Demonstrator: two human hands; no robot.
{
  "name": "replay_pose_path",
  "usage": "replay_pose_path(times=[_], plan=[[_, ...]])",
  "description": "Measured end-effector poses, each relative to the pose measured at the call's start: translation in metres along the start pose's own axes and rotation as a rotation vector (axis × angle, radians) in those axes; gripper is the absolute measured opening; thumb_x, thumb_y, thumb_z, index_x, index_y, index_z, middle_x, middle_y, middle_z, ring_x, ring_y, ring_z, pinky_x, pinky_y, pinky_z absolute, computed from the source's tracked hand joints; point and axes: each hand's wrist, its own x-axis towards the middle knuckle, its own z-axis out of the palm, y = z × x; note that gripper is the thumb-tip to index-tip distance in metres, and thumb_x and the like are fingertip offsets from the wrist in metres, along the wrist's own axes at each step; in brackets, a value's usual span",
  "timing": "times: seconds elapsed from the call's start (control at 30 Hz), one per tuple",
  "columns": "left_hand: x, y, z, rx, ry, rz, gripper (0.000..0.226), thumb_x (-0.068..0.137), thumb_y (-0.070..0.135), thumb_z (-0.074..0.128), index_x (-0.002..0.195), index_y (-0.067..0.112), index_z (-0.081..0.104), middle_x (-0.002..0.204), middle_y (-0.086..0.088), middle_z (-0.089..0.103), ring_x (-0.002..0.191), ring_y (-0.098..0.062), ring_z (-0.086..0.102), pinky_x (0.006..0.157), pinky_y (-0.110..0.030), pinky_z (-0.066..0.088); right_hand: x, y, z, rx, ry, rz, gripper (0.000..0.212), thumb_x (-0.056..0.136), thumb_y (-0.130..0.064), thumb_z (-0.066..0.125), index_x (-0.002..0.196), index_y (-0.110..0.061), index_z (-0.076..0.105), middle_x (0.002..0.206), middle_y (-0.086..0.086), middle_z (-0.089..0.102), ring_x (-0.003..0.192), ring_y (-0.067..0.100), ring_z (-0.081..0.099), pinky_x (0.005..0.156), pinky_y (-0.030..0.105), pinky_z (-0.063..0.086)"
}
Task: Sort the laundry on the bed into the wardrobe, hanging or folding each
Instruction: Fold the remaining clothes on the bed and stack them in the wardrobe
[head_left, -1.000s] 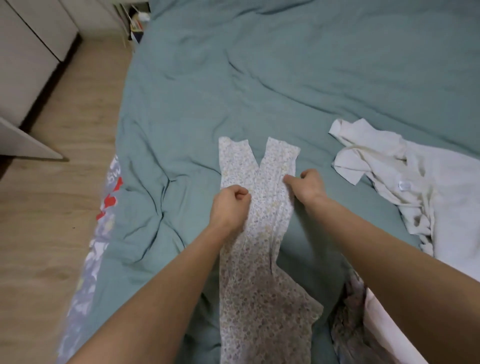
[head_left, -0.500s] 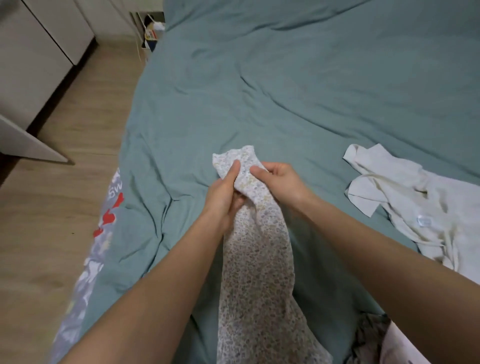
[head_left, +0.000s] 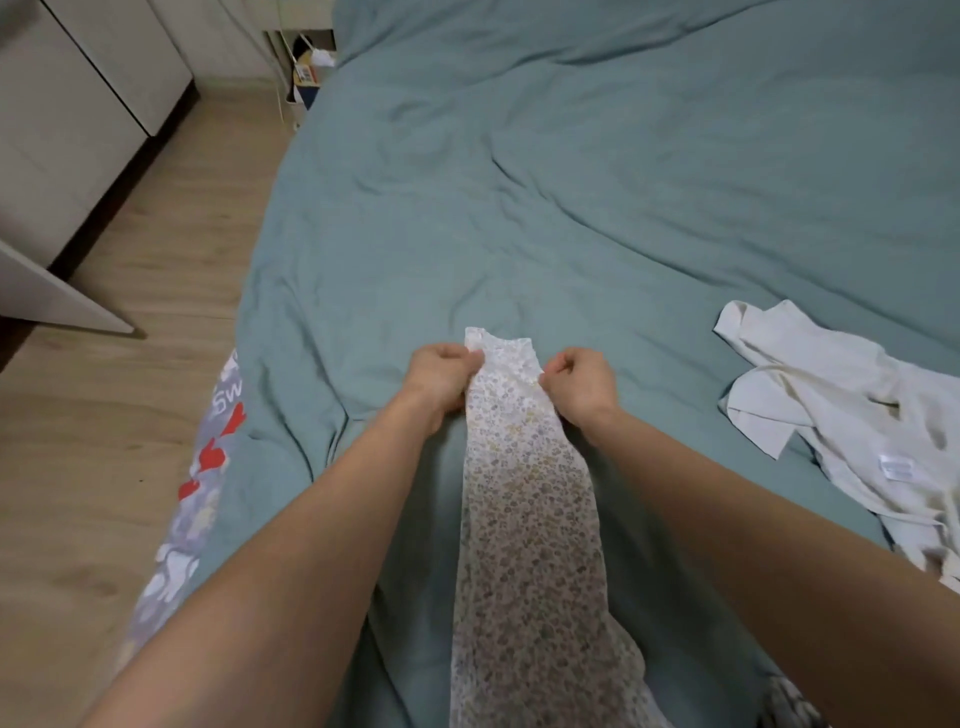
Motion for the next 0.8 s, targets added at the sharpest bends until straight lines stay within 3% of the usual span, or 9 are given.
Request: replay_pose_path(times=[0.1,0.17,0.3,0.37,0.47,0.57,0.67,0.73,0.8], plan=[[0.005,-0.017,0.004,0.139,0.052,0.054,0.009,0.087,0.007,0.067,0.095,0.006,0.064,0.090,-0.013,0.070,0.073,-0.022,0.064,0.073,-0.033,0.056,0.006,0.001,0.003,-0.168,-0.019,-0.097,0.023,0.079,-0.002,0.058,0.063,-0.017,0.052,0.070,0.002,0.060,0.076,0.023,0.061,0.072,0.030,0.049],[0.002,-0.015,0.004,0.119,0.092,0.168,0.013,0.087,0.000,0.064,0.098,0.007,0.064,0.086,-0.008,0.070,0.071,-0.015,0.064,0.069,-0.026,0.055,0.010,-0.001,0.005,-0.142,-0.027,-0.085,0.024,0.078,-0.003,0.059,0.063,-0.018,0.049,0.070,0.002,0.058,0.073,0.022,0.058,0.065,0.027,0.045],[-0.007,-0.008,0.004,0.066,-0.001,0.407,0.028,0.090,-0.009,0.052,0.098,0.014,0.066,0.083,0.004,0.068,0.071,-0.002,0.065,0.069,-0.018,0.054,0.010,0.001,0.008,0.013,-0.066,0.026,0.034,0.077,0.003,0.060,0.062,-0.017,0.038,0.062,0.000,0.044,0.058,0.017,0.043,0.048,0.026,0.033],[-0.005,-0.012,0.003,0.080,0.033,0.377,0.026,0.092,-0.006,0.052,0.102,0.014,0.066,0.090,0.000,0.070,0.080,-0.010,0.067,0.073,-0.022,0.055,0.010,0.001,0.008,0.072,-0.121,0.055,0.034,0.078,0.008,0.055,0.064,-0.016,0.037,0.062,0.001,0.042,0.055,0.016,0.041,0.045,0.025,0.032],[0.005,-0.021,0.004,0.174,0.147,0.222,0.021,0.091,0.009,0.061,0.112,0.007,0.063,0.090,-0.005,0.067,0.077,-0.014,0.062,0.071,-0.021,0.052,0.015,-0.003,0.012,0.204,-0.113,0.062,0.017,0.081,0.000,0.065,0.081,-0.012,0.053,0.070,0.002,0.054,0.056,0.013,0.049,0.048,0.024,0.040],[0.011,-0.022,0.004,0.226,0.218,0.177,0.011,0.089,0.020,0.067,0.092,0.010,0.067,0.084,-0.001,0.066,0.081,-0.016,0.062,0.082,-0.028,0.052,0.024,-0.006,0.017,0.321,-0.060,0.046,0.010,0.087,-0.012,0.067,0.091,-0.003,0.065,0.070,-0.001,0.056,0.052,0.011,0.046,0.046,0.022,0.039],[0.013,-0.018,0.004,0.252,0.253,0.137,0.030,0.090,0.023,0.066,0.063,0.015,0.055,0.077,0.000,0.062,0.074,-0.015,0.058,0.078,-0.027,0.050,0.031,-0.008,0.020,0.324,-0.010,0.047,0.031,0.091,-0.016,0.063,0.099,0.014,0.063,0.062,0.008,0.050,0.051,0.018,0.040,0.041,0.022,0.038],[0.015,-0.016,0.003,0.236,0.243,0.106,0.040,0.090,0.024,0.065,0.056,0.015,0.047,0.065,-0.003,0.055,0.061,-0.016,0.051,0.069,-0.029,0.049,0.034,-0.009,0.021,0.314,0.013,0.029,0.032,0.089,-0.017,0.065,0.097,0.014,0.064,0.068,0.014,0.062,0.055,0.020,0.046,0.047,0.026,0.048],[0.013,-0.013,0.003,0.212,0.193,0.106,0.035,0.088,0.027,0.068,0.061,0.013,0.051,0.064,-0.007,0.057,0.060,-0.019,0.052,0.068,-0.035,0.052,0.035,-0.012,0.020,0.331,0.042,0.006,0.020,0.085,-0.015,0.069,0.083,0.004,0.073,0.086,0.012,0.073,0.067,0.016,0.064,0.066,0.030,0.057]])
